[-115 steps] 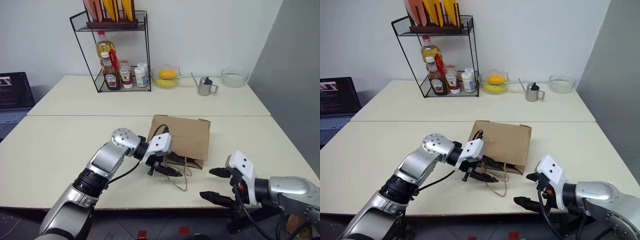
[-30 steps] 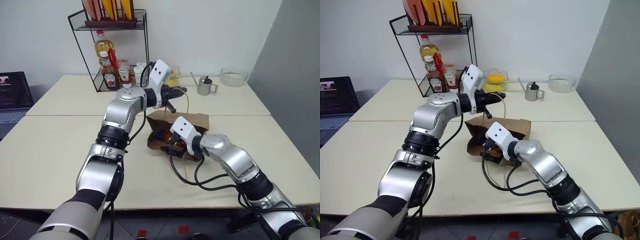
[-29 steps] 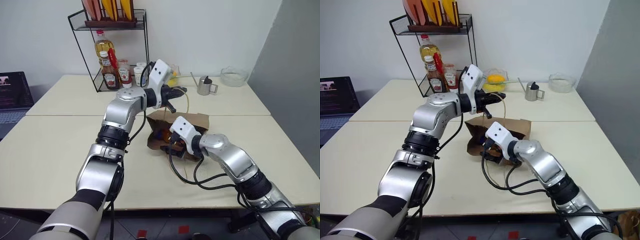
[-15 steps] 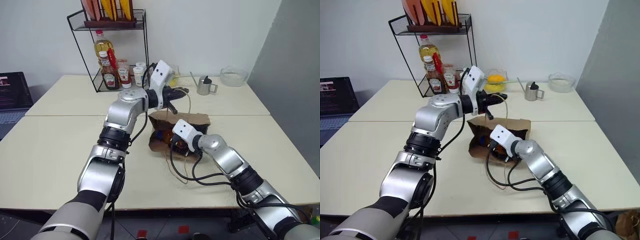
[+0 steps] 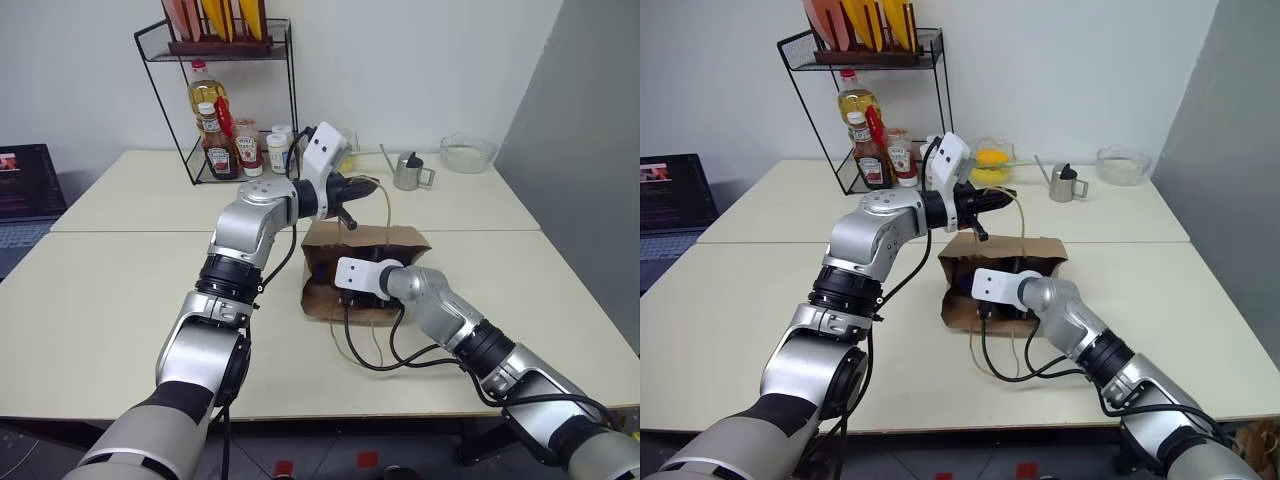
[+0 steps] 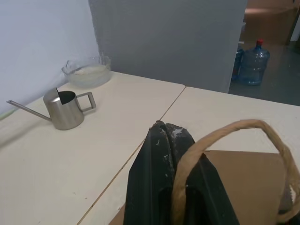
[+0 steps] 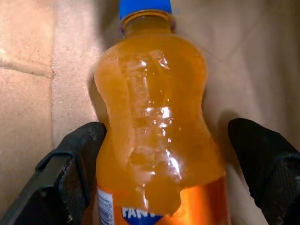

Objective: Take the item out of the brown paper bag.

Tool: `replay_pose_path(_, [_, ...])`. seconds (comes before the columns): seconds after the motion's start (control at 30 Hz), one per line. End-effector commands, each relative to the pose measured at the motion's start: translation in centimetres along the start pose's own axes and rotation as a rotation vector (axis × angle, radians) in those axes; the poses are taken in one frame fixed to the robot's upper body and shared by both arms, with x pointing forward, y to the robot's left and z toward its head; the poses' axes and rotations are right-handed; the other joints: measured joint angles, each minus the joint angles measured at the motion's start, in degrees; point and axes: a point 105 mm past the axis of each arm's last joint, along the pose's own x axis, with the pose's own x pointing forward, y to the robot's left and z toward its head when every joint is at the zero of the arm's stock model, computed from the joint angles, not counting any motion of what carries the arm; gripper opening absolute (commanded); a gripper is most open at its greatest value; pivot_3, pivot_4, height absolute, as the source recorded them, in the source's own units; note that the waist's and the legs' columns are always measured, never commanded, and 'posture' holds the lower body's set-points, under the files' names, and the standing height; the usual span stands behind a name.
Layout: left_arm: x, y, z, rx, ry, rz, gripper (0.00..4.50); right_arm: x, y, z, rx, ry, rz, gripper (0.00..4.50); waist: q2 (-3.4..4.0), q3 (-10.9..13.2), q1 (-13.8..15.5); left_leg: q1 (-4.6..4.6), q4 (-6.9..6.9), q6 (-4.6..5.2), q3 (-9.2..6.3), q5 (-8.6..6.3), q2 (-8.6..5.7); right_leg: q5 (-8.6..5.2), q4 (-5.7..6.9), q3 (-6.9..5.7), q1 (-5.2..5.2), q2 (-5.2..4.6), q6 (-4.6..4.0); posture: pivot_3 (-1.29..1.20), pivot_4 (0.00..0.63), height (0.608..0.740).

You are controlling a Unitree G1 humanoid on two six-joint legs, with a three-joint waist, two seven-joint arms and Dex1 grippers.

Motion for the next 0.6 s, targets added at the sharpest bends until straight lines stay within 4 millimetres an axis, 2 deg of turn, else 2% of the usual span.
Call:
replay_pose_path(0.03, [-0.2,-0.3,2.1,0.039,-0.062,-0.001,0.0,-0.3,0.2,-1.7,-0.034,0.063,0.031,4.49,0.0,0.0,0.19,0.0,0.0,0.0,-0.01,0.0,0.0,0.0,0.0,-0.01,0.01,-0.01,0.0,0.0,0.15,0.74])
replay_pose_path(0.1, [-0.2,-0.3,2.0,0.037,-0.062,0.0,0.0,-0.5,0.2,-1.6,-0.019,0.046,0.03,4.32,0.0,0.0,0.35,0.0,0.0,0.0,-0.01,0.0,-0.02,0.0,-0.01,-0.01,0.02,-0.02,0.0,0.0,0.15,0.74])
replay_pose_path(0.17, [-0.2,-0.3,2.0,0.035,-0.063,0.001,0.0,-0.6,0.0,-1.5,-0.015,0.034,0.03,3.89,0.0,0.0,0.41,0.0,0.01,0.0,-0.01,0.0,-0.03,0.0,-0.01,-0.01,0.02,-0.04,0.0,0.0,0.15,0.74])
replay_pose_path(0.23, [-0.2,-0.3,2.0,0.035,-0.063,0.003,0.0,-0.7,-0.2,-1.3,-0.009,0.025,0.019,3.23,0.0,0.0,0.4,0.0,0.01,0.0,0.0,0.0,-0.04,0.0,-0.01,0.0,0.02,-0.05,0.0,0.0,0.15,0.74])
replay_pose_path(0.47, [-0.2,-0.3,2.0,0.034,-0.064,0.004,0.0,-0.7,-0.2,-1.2,-0.004,0.012,0.015,3.16,0.0,0.0,0.37,0.01,0.01,0.0,-0.01,0.0,-0.04,0.0,0.0,-0.01,0.02,-0.05,0.0,0.0,0.15,0.74])
replay_pose_path(0.6, [-0.3,0.0,1.8,0.036,-0.057,0.014,0.0,-1.7,-0.9,-0.3,0.006,-0.07,-0.029,3.16,0.0,0.0,0.39,0.0,0.01,0.0,-0.01,0.0,-0.04,0.0,-0.01,-0.01,0.02,-0.05,0.0,0.0,0.15,0.74])
